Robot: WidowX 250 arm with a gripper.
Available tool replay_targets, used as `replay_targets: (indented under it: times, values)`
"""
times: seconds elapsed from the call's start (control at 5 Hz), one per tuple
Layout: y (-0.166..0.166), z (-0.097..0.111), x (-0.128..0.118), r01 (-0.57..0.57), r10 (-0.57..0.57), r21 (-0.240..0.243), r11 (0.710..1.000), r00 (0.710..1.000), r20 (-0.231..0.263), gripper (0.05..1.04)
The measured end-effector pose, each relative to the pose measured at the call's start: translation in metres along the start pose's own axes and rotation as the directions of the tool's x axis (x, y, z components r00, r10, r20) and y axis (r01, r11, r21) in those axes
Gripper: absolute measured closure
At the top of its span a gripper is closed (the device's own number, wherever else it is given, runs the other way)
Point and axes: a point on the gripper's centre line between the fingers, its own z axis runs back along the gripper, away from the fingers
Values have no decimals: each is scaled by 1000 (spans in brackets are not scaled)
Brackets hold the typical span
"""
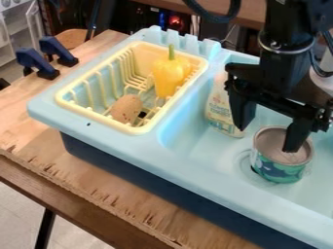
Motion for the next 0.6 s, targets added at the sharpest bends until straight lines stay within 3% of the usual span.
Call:
replay_targets:
  times: [0.2,0.4,0.6]
  values:
    - [1,-10,-4,2,-1,11,1000,999,-32,82]
    - [3,-15,8,23,-24,25,999,999,40,82]
    - [3,-16,15,56,-57,12,998,996,72,82]
